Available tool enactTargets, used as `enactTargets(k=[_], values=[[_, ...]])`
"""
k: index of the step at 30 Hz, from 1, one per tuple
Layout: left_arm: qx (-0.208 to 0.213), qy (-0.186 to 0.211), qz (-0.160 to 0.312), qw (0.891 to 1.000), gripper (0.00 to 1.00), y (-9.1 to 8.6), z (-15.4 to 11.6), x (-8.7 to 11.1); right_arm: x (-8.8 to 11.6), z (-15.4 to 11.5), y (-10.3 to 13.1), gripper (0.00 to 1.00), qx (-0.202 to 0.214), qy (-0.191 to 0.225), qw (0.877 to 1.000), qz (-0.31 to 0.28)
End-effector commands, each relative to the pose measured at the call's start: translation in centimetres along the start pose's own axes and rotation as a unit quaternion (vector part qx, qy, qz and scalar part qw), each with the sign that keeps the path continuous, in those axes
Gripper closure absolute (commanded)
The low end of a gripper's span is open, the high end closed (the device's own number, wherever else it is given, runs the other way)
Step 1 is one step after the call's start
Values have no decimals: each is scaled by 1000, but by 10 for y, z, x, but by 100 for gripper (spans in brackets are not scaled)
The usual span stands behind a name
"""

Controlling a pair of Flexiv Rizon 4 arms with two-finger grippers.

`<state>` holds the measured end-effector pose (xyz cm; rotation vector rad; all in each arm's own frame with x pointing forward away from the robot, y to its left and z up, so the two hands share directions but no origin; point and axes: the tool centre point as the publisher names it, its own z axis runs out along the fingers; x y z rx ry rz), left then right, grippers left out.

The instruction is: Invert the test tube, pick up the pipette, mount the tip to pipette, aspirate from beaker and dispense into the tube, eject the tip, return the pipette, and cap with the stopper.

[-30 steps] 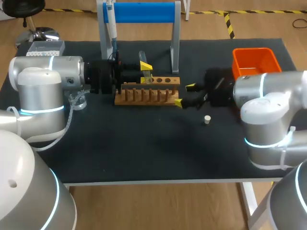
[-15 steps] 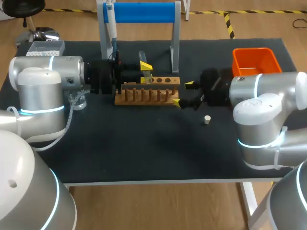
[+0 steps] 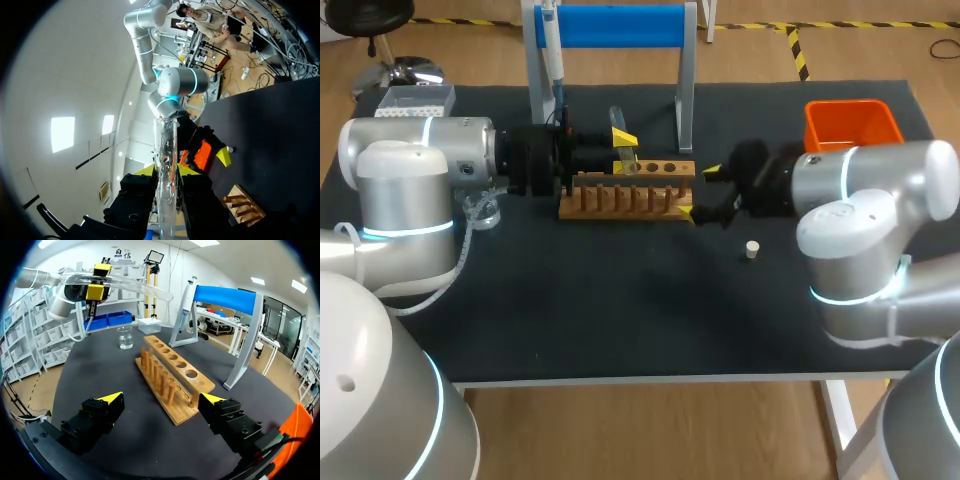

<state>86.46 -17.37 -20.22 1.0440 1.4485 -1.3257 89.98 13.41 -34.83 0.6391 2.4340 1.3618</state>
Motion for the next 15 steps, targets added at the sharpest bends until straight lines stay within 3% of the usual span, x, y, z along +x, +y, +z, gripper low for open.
enactTargets(k=[1,15], values=[[1,2,0,1000,100,1,0,-1,-2,7,3,0,8,-4,1000,1],[1,2,0,1000,100,1,0,-1,-2,11,6,0,10,-18,1000,-7]])
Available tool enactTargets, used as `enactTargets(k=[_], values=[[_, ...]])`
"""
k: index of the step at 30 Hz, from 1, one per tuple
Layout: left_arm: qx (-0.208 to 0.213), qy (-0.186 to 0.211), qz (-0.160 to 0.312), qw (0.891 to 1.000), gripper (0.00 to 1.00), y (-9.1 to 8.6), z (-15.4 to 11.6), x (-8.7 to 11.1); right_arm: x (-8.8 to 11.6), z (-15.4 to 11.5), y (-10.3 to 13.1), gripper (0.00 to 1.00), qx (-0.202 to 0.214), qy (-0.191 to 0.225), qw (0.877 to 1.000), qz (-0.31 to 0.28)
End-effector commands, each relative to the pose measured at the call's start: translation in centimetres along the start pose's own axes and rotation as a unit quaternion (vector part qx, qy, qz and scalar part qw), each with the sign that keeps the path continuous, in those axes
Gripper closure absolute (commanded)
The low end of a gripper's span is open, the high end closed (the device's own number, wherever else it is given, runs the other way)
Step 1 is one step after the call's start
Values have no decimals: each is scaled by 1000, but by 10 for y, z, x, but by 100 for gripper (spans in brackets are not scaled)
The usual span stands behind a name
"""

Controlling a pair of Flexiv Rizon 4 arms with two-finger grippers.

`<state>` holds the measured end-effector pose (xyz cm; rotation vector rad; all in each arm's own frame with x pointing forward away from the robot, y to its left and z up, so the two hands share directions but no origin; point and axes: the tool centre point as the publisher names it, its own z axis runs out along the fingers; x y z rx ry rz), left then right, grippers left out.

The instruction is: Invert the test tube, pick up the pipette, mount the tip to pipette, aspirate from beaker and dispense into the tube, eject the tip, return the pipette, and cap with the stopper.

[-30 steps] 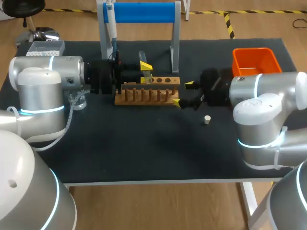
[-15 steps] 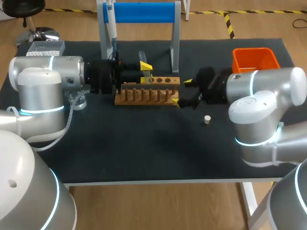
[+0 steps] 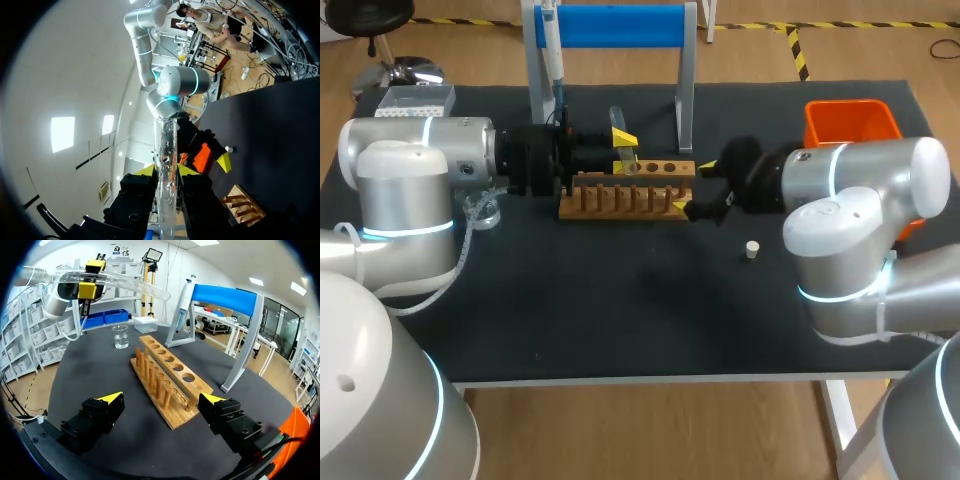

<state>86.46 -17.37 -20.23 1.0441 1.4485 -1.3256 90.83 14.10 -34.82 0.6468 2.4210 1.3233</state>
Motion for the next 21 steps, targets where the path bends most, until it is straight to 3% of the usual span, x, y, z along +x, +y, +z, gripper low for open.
enactTargets(k=[1,21], values=[[1,2,0,1000,100,1,0,-1,2,3,0,0,4,-2,1000,-3],[1,2,0,1000,100,1,0,-1,4,4,0,0,6,-5,1000,-12]])
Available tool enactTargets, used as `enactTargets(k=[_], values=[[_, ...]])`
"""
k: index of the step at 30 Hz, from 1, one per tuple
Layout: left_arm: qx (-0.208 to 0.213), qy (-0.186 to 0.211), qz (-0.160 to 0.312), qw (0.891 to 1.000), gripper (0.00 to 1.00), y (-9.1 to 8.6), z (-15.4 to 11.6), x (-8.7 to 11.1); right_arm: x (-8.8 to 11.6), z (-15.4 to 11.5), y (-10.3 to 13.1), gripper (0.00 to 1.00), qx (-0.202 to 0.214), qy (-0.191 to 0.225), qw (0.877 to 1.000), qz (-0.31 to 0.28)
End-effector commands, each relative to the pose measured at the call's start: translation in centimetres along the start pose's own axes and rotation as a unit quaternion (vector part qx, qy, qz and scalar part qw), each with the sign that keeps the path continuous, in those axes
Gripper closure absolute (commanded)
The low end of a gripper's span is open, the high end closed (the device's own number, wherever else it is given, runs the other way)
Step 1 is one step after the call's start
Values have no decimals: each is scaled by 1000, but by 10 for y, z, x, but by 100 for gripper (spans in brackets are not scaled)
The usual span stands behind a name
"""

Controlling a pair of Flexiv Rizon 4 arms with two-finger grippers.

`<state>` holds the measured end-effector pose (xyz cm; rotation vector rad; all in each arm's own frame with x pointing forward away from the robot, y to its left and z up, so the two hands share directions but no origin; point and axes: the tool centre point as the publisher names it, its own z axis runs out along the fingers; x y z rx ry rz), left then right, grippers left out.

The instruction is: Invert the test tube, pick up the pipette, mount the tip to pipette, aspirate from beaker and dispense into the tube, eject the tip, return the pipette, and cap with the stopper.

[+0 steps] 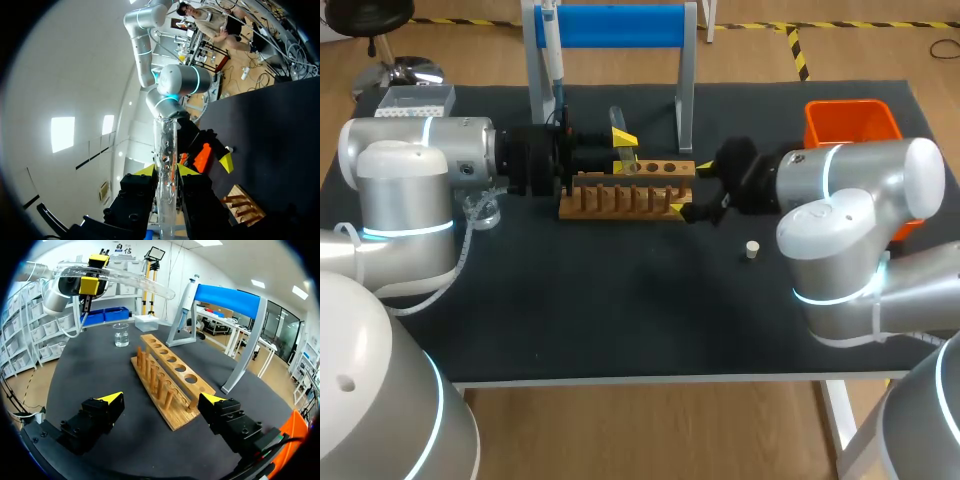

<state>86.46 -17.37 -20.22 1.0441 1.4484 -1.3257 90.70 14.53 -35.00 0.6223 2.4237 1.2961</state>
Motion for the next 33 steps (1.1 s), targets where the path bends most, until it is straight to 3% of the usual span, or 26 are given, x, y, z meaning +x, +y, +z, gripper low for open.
enactTargets(k=[1,11,16,21,27,31,33], values=[[1,2,0,1000,100,1,0,-1,1,0,0,0,0,-1,1000,0],[1,2,0,1000,100,1,0,-1,1,0,0,0,0,-1,1000,0],[42,2,-79,996,100,11,-4,-18,1,0,0,0,0,-1,1000,0],[50,24,-164,985,100,17,-5,-37,1,0,0,0,0,-1,1000,0],[41,25,-290,956,100,22,0,-58,1,0,0,0,0,-1,1000,0],[10,21,-393,919,100,26,6,-64,1,0,0,0,0,-1,1000,0],[-4,1,-434,901,100,27,8,-66,1,0,0,0,0,-1,1000,0]])
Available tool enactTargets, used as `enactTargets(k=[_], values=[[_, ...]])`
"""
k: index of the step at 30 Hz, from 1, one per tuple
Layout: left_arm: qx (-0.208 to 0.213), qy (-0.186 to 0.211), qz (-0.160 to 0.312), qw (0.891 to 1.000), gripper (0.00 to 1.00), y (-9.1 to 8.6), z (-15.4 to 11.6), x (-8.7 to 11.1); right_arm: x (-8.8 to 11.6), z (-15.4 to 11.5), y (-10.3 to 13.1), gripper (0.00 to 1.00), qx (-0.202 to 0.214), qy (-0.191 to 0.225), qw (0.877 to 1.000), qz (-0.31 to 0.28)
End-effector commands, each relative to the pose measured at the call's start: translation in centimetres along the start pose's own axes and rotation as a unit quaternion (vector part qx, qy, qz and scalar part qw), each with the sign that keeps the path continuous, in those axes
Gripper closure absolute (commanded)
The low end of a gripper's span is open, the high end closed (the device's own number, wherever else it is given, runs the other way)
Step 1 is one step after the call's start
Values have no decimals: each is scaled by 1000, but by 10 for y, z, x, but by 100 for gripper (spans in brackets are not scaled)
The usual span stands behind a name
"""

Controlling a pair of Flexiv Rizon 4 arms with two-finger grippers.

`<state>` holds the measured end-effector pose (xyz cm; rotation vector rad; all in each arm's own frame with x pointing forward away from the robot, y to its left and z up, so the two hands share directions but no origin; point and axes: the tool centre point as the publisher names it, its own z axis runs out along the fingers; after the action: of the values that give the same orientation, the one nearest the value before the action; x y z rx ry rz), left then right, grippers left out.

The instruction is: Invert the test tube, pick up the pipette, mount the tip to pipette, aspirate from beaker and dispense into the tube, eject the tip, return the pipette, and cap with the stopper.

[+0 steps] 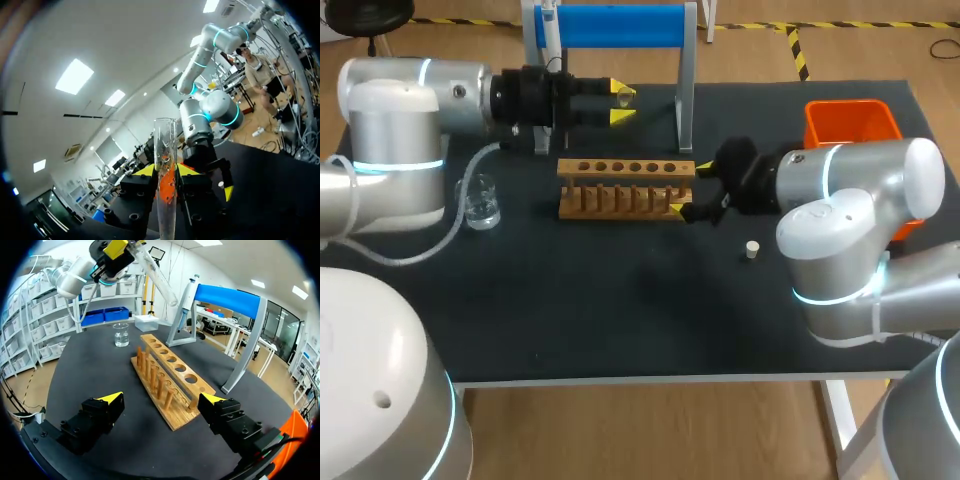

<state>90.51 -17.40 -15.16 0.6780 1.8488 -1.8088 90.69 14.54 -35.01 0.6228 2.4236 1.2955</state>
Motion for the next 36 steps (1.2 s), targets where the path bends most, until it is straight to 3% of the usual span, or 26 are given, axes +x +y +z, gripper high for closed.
enactTargets(k=[1,21,28,36], values=[[-30,-46,-144,988,100,-6,7,-8,1,0,0,0,0,0,1000,0],[-30,-46,-144,988,100,-6,7,-8,1,0,0,0,0,0,1000,0],[25,-67,-228,971,100,7,-1,-18,1,0,0,0,0,0,1000,0],[41,-87,-276,956,100,28,2,-25,1,0,0,0,0,0,1000,0]])
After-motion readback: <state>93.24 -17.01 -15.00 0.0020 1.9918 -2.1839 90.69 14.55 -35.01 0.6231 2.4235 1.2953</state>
